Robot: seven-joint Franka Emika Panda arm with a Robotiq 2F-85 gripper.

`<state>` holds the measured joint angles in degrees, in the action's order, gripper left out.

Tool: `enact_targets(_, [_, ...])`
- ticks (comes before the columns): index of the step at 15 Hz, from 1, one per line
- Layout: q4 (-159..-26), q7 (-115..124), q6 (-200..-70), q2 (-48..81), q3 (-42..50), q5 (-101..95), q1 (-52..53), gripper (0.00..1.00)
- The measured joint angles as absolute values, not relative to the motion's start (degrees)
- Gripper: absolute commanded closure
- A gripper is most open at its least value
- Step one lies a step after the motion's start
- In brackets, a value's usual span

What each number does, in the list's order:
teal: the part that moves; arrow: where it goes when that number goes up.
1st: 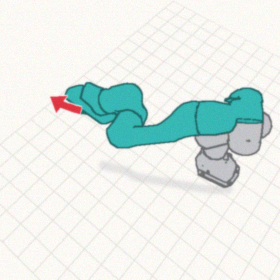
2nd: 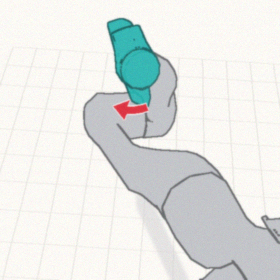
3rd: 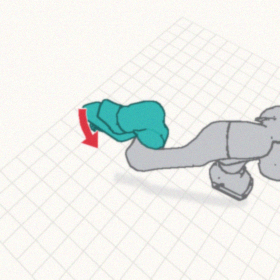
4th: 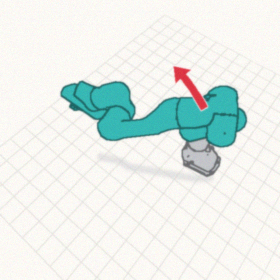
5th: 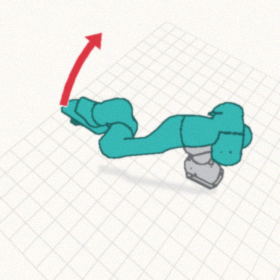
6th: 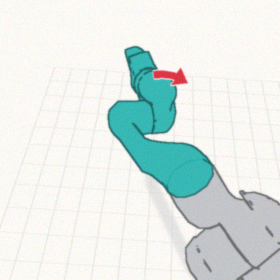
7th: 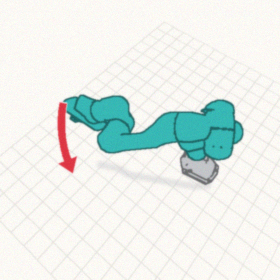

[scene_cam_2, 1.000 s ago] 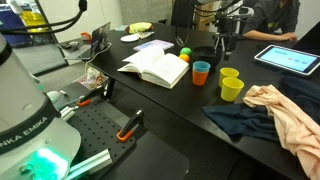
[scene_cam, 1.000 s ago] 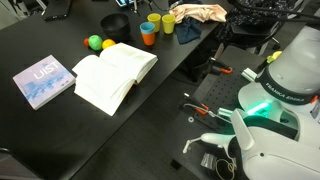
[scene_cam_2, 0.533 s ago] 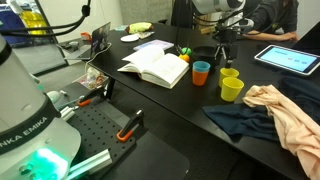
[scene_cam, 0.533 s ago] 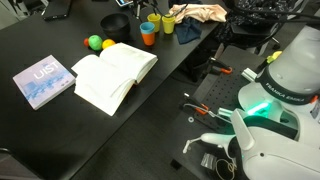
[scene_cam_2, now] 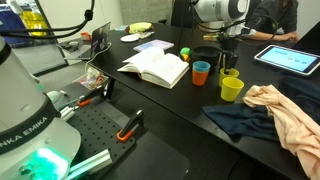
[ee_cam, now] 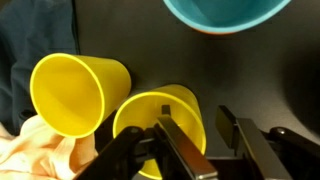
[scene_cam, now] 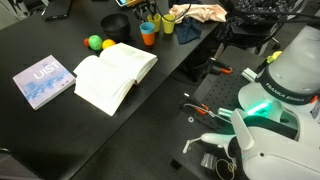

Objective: Stack the cups together

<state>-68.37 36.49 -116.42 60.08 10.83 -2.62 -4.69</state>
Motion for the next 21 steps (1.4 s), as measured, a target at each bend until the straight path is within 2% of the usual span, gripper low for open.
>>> enact_targets(1, [-68.4, 36.5, -116.4, 60.2, 10.8, -2.2, -4.8, 0.88])
enact_targets(5, [-68.5, 36.5, -116.4, 60.2, 10.8, -0.6, -4.9, 0.95])
enact_targets(6, [-68.5, 36.6, -116.2, 60.2, 10.8, -0.5, -4.9, 0.9])
enact_targets(9, [-68.5, 36.7, -114.0, 60.0, 10.8, -0.4, -4.8, 0.89])
enact_targets(21, [-66.3, 39.2, -99.9, 57.8, 11.0, -0.9, -2.4, 0.93])
